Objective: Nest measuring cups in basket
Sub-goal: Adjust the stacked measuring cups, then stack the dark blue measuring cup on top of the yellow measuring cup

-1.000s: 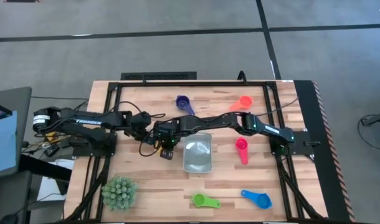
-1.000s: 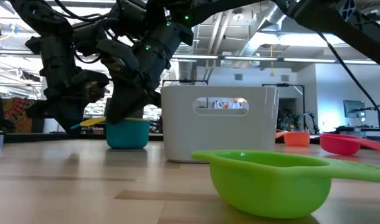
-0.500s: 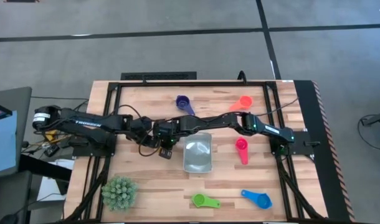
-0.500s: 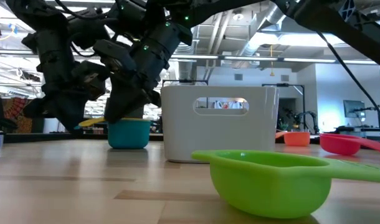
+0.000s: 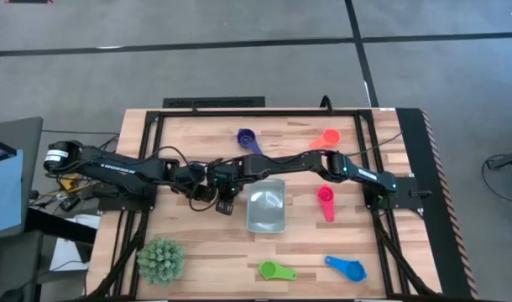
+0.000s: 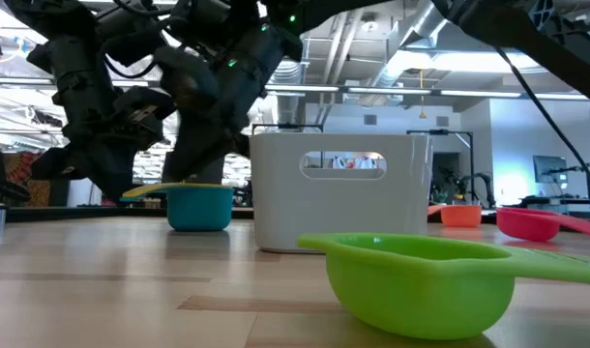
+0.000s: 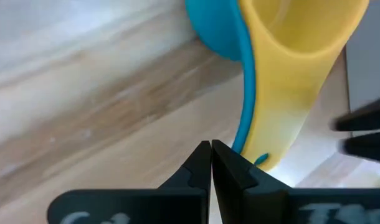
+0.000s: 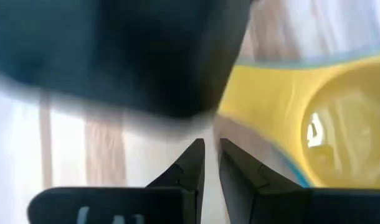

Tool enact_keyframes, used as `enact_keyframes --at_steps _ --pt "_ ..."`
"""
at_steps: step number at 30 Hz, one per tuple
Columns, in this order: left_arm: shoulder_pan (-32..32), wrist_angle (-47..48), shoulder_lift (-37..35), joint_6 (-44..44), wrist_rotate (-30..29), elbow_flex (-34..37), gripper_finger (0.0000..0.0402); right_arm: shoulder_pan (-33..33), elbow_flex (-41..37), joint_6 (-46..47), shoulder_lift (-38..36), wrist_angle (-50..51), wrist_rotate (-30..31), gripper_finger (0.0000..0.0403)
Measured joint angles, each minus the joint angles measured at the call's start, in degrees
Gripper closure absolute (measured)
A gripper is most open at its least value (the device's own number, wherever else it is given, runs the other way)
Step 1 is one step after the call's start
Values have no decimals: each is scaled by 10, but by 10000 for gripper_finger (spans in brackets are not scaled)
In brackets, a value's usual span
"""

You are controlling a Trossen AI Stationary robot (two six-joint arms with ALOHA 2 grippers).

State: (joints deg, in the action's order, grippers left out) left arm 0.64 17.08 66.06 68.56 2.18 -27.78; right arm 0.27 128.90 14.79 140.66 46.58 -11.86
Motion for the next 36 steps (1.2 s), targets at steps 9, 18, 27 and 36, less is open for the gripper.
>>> enact_keyframes --at_steps 9,18,27,36 --pt "32 23 -83 -22 -9 -3 401 8 1 2 -79 61 -2 286" --pt "54 86 -211 -42 -60 -4 401 55 1 14 -138 158 122 231" --pt "49 105 -295 -43 -147 -3 401 184 0 76 -115 160 118 247" --pt "50 111 -282 -44 -191 -2 388 244 1 142 -51 170 104 256"
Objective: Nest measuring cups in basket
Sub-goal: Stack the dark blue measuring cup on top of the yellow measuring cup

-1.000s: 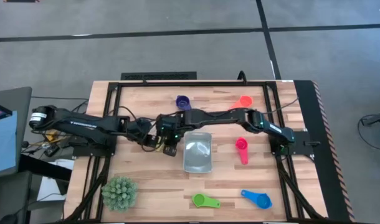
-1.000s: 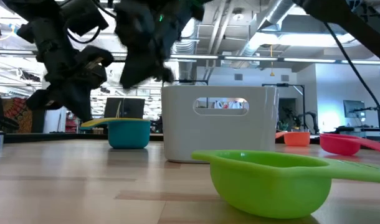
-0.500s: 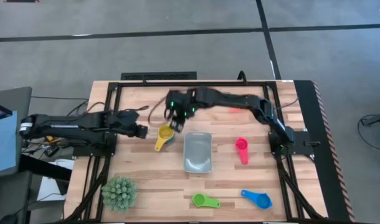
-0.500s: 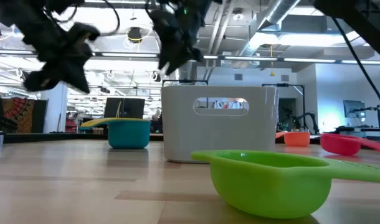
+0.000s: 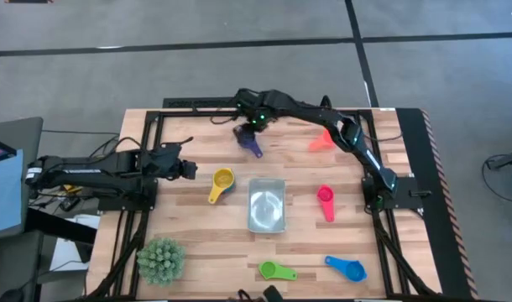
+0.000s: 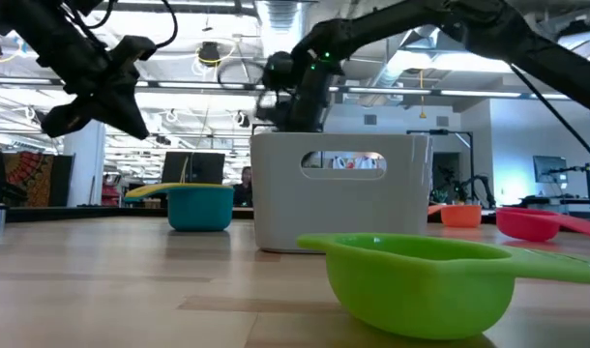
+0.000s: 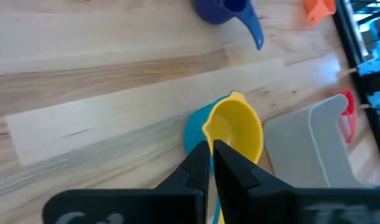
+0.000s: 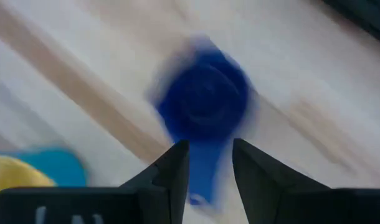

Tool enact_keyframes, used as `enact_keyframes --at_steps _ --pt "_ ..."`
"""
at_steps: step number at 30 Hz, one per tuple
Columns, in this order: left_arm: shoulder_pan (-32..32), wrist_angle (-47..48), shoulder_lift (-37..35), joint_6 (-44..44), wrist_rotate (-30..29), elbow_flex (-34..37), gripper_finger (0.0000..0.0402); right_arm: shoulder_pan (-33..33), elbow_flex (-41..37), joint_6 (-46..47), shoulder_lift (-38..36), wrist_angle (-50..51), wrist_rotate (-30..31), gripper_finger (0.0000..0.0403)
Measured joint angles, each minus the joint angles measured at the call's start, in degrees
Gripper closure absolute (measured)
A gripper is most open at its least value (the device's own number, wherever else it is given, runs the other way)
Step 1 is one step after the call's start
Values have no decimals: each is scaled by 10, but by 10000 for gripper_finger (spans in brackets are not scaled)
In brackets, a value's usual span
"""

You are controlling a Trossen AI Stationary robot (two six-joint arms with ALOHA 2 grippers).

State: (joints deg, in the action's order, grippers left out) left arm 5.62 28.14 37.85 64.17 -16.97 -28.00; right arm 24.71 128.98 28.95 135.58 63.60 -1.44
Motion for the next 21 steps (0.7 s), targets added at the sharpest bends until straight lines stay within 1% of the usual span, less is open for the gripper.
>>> enact_keyframes --at_steps 1,4,7,10,13,15,17,21 --pt "1 -1 2 0 0 0 382 2 1 2 7 -9 -5 253" --pt "2 -3 15 2 -2 0 359 8 0 -2 25 17 -15 241" --pt "4 3 24 4 -5 1 336 11 0 -3 41 14 -29 225" --pt "11 4 32 8 -4 0 316 10 0 -3 53 23 -30 211" --pt "19 1 42 11 -4 -1 302 10 2 -5 53 16 -18 202" --pt "26 11 42 10 -4 1 296 12 2 -5 53 6 -19 200" --pt "34 3 48 9 -3 0 293 15 2 -4 53 8 -22 201" --pt "49 2 49 -1 0 0 292 22 2 0 53 9 -29 223"
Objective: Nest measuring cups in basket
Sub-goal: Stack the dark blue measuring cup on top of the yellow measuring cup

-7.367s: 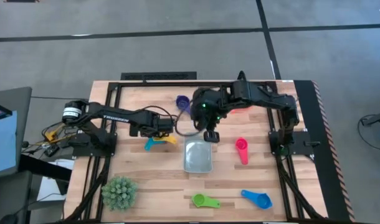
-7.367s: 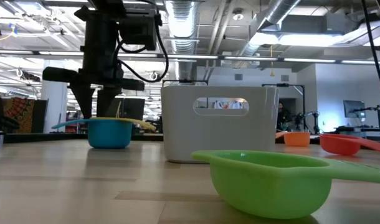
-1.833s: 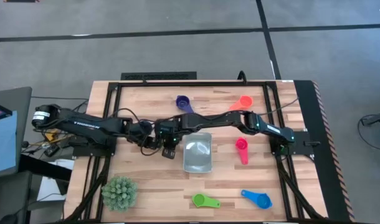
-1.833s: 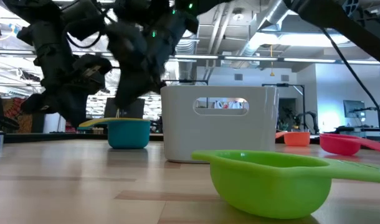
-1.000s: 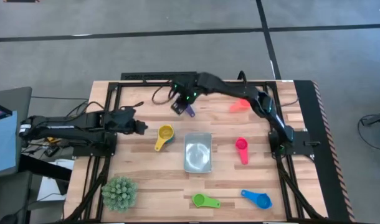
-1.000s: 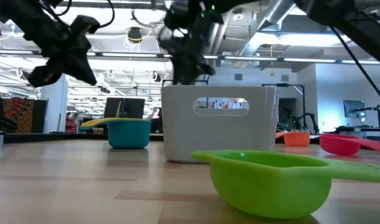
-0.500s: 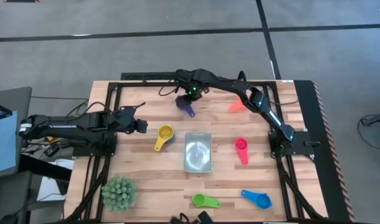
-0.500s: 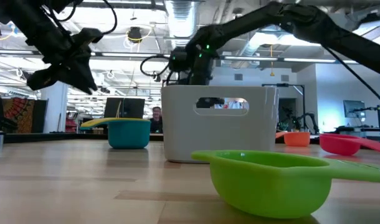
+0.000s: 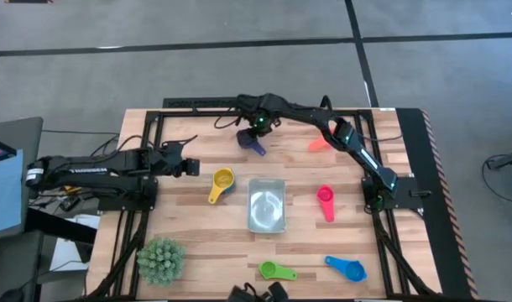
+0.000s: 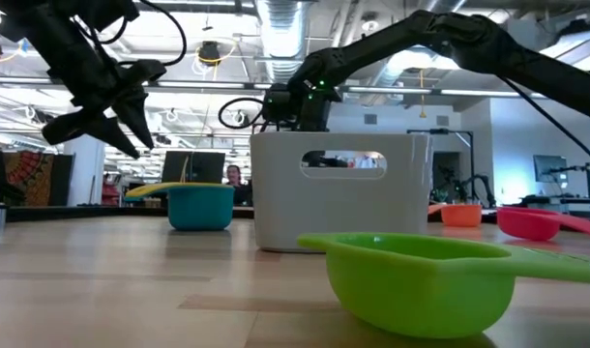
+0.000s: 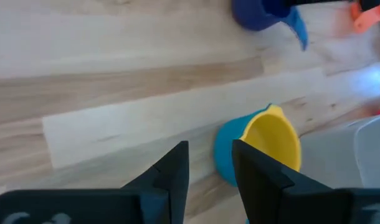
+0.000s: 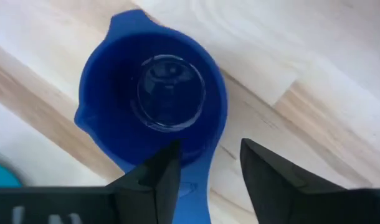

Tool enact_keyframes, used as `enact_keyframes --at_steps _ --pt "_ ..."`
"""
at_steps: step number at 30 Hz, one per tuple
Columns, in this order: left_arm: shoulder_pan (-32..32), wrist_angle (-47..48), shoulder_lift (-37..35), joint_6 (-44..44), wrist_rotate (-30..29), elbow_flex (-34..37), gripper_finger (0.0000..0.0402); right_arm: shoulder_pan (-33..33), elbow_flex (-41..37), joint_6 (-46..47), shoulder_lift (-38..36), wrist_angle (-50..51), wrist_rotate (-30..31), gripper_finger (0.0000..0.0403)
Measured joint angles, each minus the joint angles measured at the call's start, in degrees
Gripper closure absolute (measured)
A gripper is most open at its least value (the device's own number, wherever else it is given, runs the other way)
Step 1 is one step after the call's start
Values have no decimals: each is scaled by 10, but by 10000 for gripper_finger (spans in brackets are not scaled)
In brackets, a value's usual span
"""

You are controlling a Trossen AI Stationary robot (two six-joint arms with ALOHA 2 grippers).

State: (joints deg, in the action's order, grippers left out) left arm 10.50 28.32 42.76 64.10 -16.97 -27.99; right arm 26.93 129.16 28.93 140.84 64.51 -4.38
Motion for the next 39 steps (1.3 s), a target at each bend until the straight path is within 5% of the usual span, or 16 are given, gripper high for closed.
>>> enact_keyframes --at_steps 9,22,32,39 --pt "34 -1 0 -22 7 0 291 19 0 -7 0 -3 -22 320" --pt "53 -22 0 -52 34 0 291 25 0 -24 -1 -3 -48 393" --pt "52 -20 0 -62 74 0 291 -6 21 29 -8 11 -53 398" --pt "52 -17 0 -65 88 0 291 -35 24 53 -8 34 -48 359"
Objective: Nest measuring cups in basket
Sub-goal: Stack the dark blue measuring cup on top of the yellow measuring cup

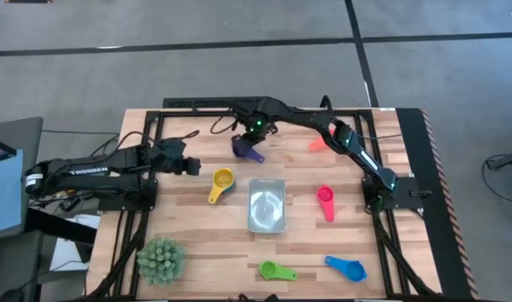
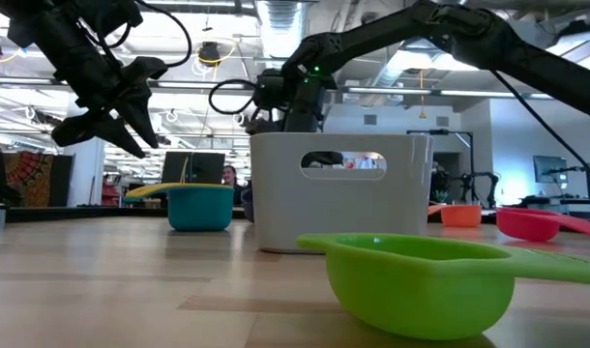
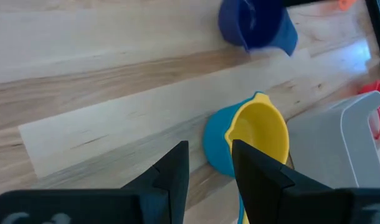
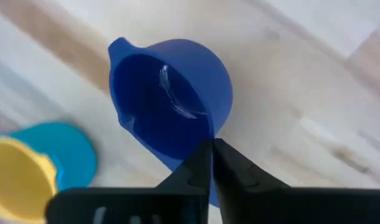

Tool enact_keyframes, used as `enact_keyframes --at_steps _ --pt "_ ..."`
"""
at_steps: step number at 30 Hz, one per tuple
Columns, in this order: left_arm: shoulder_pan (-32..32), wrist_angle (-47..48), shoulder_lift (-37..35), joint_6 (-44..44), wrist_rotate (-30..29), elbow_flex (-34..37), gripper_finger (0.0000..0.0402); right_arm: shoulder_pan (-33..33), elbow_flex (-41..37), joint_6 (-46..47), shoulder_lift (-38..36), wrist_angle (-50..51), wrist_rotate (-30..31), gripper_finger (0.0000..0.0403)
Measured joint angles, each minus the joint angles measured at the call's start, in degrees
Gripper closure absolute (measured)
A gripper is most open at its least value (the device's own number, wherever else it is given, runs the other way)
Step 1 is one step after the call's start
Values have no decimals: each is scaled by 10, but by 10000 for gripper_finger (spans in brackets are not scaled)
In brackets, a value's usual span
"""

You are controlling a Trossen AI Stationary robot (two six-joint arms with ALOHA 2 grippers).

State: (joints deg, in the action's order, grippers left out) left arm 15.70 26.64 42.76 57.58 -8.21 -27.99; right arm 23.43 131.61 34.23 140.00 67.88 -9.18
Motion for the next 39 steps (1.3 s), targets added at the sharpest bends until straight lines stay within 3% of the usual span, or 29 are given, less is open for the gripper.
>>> enact_keyframes --at_steps 9,14,19,23,39 --pt "0 1 0 -15 4 0 291 -2 0 -64 0 45 3 261" --pt "0 1 0 -15 18 0 291 -9 0 -195 0 105 0 197" --pt "0 14 0 -15 20 0 291 -19 0 -311 0 103 -12 151" --pt "0 15 0 -14 25 0 291 -14 0 -336 7 85 -57 143" --pt "0 14 0 0 30 0 291 -4 -20 -328 10 74 -72 143"
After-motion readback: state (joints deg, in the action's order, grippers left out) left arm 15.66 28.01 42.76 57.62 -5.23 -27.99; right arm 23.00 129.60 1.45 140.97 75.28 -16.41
